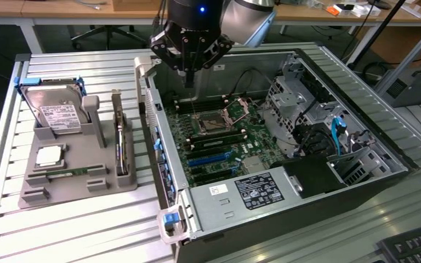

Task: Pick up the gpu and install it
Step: 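Reach for the gpu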

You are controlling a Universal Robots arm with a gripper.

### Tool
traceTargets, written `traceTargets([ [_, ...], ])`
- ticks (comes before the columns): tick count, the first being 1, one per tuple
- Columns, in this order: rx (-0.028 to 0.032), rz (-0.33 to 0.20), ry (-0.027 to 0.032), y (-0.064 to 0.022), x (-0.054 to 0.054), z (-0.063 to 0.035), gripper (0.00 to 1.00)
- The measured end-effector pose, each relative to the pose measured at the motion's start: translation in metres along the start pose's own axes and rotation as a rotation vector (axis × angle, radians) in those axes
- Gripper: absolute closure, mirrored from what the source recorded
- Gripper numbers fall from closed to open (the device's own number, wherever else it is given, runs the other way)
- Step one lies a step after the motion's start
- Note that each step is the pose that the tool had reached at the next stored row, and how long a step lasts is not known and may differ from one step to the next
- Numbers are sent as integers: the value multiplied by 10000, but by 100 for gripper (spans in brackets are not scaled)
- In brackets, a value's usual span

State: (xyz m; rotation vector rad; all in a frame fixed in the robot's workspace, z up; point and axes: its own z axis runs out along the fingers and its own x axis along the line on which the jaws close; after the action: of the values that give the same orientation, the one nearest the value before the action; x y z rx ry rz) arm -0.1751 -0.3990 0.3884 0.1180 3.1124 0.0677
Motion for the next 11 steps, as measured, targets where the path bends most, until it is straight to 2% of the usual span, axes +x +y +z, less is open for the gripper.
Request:
traceTargets([
  [11, 1, 0, 1, -3, 42, 1, 90],
])
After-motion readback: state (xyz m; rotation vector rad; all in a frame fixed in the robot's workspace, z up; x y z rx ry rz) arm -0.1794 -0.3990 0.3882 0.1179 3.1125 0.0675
